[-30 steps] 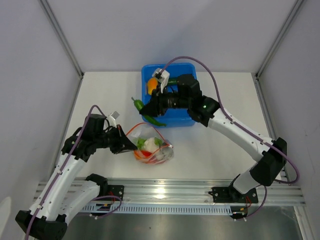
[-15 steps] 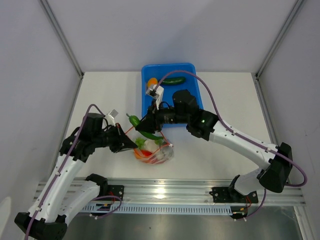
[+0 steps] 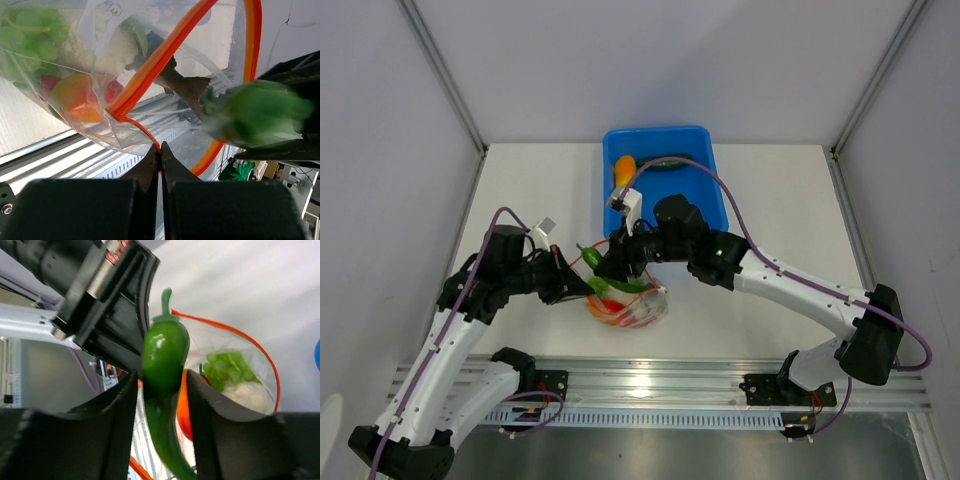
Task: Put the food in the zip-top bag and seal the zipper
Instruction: Place the fake vegetable in the zipper food storage bag, then move the bin to the center of the board.
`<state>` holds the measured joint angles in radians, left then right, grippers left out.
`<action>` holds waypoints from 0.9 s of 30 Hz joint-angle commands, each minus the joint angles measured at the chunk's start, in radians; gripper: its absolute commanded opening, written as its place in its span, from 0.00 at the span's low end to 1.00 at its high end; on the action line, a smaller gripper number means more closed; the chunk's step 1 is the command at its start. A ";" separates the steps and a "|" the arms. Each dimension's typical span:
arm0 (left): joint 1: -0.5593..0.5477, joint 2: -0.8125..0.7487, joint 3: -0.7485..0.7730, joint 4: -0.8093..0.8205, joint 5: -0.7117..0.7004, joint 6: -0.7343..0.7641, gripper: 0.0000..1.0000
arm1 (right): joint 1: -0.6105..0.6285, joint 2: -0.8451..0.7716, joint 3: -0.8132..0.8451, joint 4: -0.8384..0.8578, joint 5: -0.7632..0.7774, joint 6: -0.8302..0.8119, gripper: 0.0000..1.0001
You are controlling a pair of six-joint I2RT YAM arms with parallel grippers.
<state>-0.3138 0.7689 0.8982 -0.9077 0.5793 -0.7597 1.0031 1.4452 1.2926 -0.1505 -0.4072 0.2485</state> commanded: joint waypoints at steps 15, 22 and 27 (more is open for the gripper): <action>0.005 0.004 0.082 -0.025 0.001 0.023 0.01 | 0.016 -0.108 0.013 -0.139 0.171 -0.064 0.59; 0.005 0.007 0.116 -0.057 -0.010 0.034 0.00 | -0.092 -0.046 0.123 -0.173 0.352 -0.015 0.60; 0.005 -0.008 0.100 -0.053 -0.007 0.028 0.01 | -0.260 0.119 0.260 -0.267 0.471 0.067 0.60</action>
<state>-0.3134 0.7776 0.9749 -0.9684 0.5682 -0.7486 0.8177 1.4750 1.4849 -0.3500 -0.0772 0.2581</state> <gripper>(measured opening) 0.005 0.599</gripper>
